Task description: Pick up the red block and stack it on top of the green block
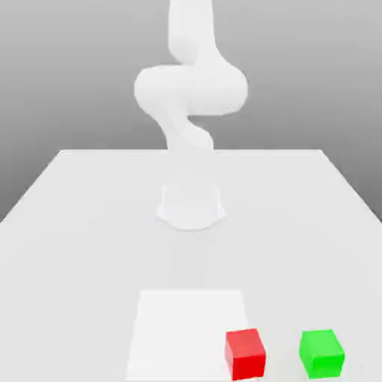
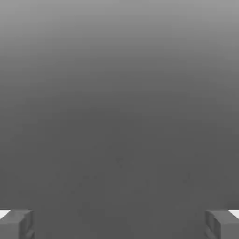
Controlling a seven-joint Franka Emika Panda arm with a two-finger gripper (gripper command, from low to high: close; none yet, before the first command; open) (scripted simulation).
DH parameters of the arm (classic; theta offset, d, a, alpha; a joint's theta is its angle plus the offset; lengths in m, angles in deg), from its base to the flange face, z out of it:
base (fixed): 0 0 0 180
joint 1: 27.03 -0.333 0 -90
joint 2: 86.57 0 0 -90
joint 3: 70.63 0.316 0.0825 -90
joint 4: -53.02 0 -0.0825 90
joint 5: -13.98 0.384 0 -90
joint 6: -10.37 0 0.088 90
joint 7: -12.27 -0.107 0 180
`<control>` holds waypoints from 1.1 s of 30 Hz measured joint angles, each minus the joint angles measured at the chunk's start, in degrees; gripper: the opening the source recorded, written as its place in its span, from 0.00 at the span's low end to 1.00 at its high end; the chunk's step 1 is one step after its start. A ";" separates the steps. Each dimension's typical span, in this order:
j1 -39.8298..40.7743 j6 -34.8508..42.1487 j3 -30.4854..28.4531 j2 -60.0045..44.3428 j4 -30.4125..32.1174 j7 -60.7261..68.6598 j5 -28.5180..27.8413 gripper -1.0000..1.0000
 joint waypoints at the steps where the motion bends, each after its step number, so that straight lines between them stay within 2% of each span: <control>1: 0.02 -0.84 0.39 -2.26 0.37 -0.17 -0.24 0.50; 16: -0.72 -12.50 4.58 -33.61 5.49 -2.36 -3.30 0.50; 24: -2.39 -18.75 5.76 -50.10 8.23 -2.21 -3.09 0.50; 29: -3.66 -26.16 4.54 -60.45 7.48 -3.52 -4.84 0.50; 30: -4.02 -27.67 4.10 -62.28 7.20 -3.83 -5.26 0.00; 33: -4.03 -27.68 4.11 -62.28 7.20 -3.86 -5.29 0.00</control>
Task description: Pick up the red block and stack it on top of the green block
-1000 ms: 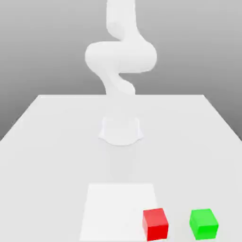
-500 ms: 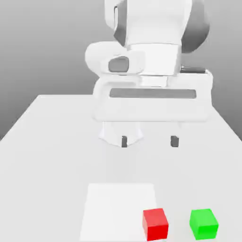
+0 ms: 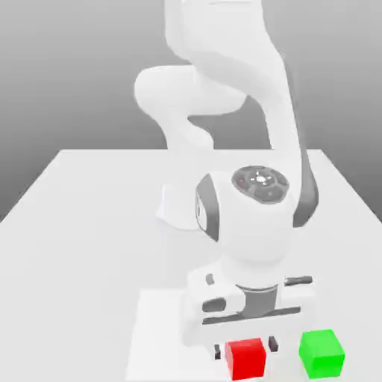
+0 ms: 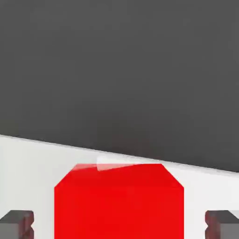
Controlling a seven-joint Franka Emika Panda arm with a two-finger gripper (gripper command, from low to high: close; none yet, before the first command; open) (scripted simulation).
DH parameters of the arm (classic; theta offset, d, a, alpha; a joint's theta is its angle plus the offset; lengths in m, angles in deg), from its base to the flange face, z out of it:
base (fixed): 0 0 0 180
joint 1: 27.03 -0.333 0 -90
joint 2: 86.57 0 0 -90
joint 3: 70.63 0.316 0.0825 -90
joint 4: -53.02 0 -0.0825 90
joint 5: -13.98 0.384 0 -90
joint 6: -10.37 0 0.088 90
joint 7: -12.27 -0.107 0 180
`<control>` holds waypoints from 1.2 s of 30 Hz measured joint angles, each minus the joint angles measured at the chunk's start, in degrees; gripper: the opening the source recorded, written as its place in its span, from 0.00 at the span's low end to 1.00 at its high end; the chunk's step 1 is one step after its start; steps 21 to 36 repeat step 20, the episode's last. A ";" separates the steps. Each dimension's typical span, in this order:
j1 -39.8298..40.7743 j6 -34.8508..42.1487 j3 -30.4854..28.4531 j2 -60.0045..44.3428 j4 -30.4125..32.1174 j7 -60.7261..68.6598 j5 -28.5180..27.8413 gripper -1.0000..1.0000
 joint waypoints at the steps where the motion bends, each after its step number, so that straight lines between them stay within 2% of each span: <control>1: 0.00 -0.01 0.01 0.00 0.00 -0.02 -0.02 0.00; 4: -0.03 -0.27 -0.05 -0.33 -0.05 -0.08 -0.10 0.00; 8: 0.94 5.50 1.30 6.58 1.07 1.33 1.80 0.00; 12: -3.77 12.20 6.23 10.42 -1.62 0.94 1.82 0.00; 16: -7.42 9.06 6.73 5.11 -3.58 -1.46 -1.30 0.00; 17: -7.98 7.34 6.18 3.18 -3.74 -2.15 -2.24 1.00; 36: -7.98 7.34 6.18 3.18 -3.74 -2.15 -2.24 1.00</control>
